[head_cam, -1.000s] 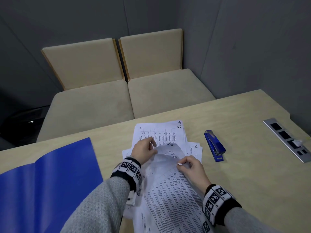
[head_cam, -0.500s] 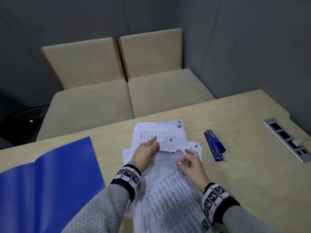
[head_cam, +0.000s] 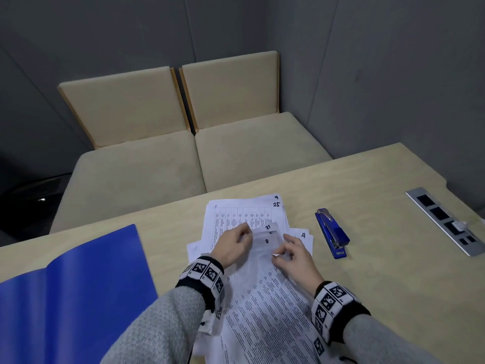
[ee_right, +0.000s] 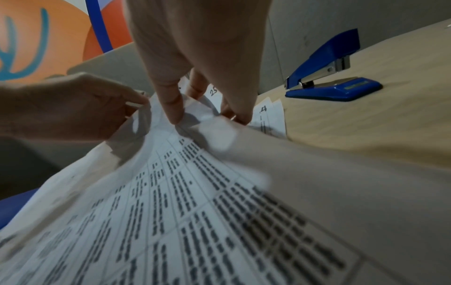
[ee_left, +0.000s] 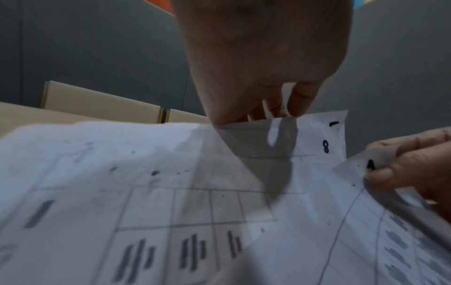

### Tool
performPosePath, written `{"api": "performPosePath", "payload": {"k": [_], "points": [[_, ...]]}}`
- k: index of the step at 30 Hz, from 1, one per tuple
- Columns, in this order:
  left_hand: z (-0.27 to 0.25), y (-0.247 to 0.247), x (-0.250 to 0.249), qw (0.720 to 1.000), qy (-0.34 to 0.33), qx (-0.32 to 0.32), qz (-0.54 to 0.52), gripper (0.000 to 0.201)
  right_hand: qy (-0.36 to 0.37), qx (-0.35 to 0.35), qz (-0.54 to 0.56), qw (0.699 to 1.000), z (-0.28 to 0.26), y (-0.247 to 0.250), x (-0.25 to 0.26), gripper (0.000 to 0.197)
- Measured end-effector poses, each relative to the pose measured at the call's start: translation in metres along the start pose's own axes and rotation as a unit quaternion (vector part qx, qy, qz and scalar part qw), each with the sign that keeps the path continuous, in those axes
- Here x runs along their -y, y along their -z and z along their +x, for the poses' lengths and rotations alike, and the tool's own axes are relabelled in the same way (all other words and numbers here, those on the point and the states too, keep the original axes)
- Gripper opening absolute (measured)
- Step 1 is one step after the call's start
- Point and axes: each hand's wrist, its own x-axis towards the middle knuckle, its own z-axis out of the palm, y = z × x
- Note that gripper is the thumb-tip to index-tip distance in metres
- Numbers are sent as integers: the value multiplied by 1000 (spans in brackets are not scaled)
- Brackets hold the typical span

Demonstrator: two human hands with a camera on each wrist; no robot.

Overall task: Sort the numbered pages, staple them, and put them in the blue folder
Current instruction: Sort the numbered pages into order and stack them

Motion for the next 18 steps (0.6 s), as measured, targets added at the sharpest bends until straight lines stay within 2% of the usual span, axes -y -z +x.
{"api": "performPosePath", "payload": {"k": [2, 4, 5, 7, 9, 10, 12, 15, 18], "points": [[10, 0, -5, 1000, 5, -11, -2, 19, -4, -4, -2, 1000, 3, 1, 3, 20], [24, 0, -6, 998, 4, -51, 37, 18, -9, -16, 1, 1000, 3, 1, 3, 21], [33, 2, -4, 993, -3, -81, 84, 21, -15, -22, 7, 1000, 3, 1, 2, 20], [48, 9, 3, 972, -2, -108, 210, 45, -26, -30, 23, 999, 1, 0, -1, 18], [59, 19, 12, 944, 30, -74, 322, 63, -34, -33, 38, 998, -1, 0, -3, 17], [62, 24, 16, 933, 43, -52, 355, 63, -34, -33, 41, 998, -2, 0, -4, 17], [64, 34, 24, 922, 29, -46, 384, 48, -31, -29, 36, 998, -4, 1, -3, 15], [58, 48, 31, 918, -47, -111, 379, 23, -18, -24, 20, 999, -4, 0, -2, 15], [43, 58, 34, 919, -100, -136, 357, 26, -21, -21, 24, 999, -4, -2, 0, 14]]}}
